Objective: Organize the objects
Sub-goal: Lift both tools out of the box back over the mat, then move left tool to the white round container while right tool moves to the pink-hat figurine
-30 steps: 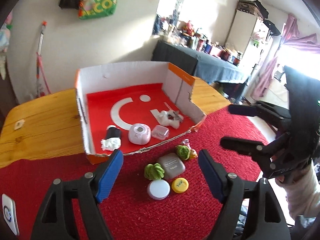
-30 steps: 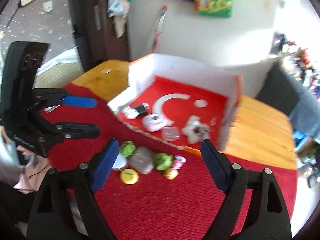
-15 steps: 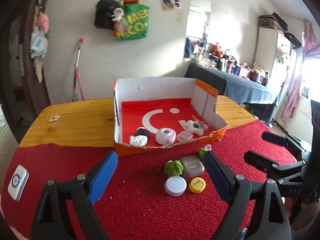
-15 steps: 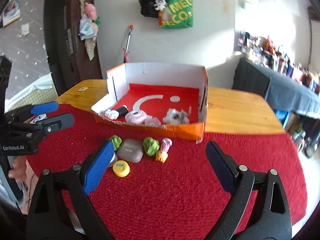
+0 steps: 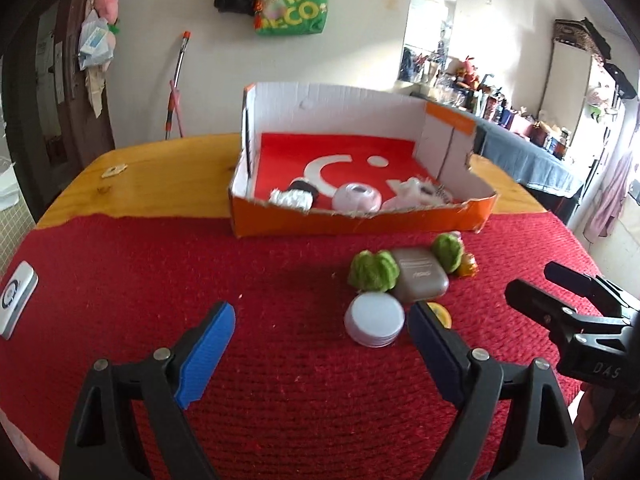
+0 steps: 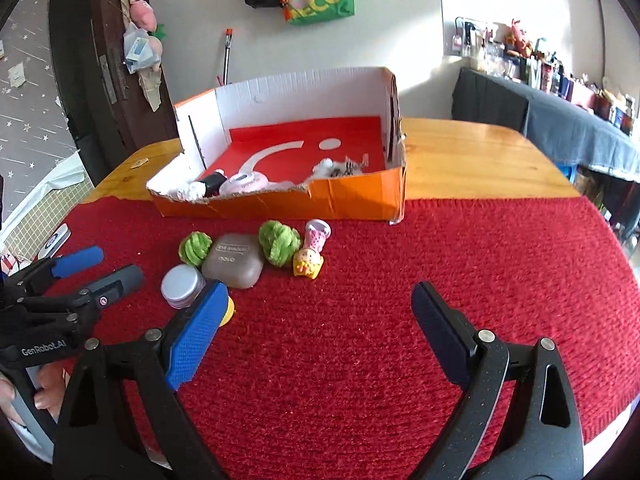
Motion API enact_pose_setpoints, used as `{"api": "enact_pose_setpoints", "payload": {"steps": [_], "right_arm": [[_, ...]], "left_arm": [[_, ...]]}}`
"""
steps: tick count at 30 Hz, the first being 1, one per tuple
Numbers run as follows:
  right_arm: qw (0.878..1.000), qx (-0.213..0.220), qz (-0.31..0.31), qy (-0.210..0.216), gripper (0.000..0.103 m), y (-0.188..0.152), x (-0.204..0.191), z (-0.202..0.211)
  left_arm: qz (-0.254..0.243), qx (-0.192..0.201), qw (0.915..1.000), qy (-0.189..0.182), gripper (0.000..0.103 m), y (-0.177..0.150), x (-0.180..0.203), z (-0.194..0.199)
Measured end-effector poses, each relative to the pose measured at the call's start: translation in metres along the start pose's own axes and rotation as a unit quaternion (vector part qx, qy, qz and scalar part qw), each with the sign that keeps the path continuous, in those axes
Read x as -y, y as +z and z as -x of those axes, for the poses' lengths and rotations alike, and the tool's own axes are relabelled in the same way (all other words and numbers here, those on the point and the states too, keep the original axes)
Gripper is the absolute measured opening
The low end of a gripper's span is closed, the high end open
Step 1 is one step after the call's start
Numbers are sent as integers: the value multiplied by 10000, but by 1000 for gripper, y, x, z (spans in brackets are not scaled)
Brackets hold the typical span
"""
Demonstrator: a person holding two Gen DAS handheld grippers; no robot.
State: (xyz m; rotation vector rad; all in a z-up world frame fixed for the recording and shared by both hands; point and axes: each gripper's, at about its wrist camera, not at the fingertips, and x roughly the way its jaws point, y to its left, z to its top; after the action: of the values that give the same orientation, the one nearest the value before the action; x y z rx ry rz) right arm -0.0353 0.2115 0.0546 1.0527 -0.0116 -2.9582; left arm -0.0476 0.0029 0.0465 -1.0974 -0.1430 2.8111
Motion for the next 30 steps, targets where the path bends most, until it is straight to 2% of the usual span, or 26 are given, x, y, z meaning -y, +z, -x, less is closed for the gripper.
{"api": "enact_pose_setpoints", "payload": {"steps": [8,15,22,30], "right_arm": [[9998,-216,-1,-36,94,-1,2,-10],[9980,-541,196,-267,94,8,1,-28],[9923,-1024,543,-435,94,22,-2,-56],[9916,-1154,300,-506,94,24,13,-66]], "left_arm": [[4,-295,9996,-24,90,-5,0,-15],[-75,-557,9984,-114,90,-4,3,-30],[-251,-655,9974,-173,90,-1,6,-37],[-361,-689,9967,-213,90,2,4,-40]]}}
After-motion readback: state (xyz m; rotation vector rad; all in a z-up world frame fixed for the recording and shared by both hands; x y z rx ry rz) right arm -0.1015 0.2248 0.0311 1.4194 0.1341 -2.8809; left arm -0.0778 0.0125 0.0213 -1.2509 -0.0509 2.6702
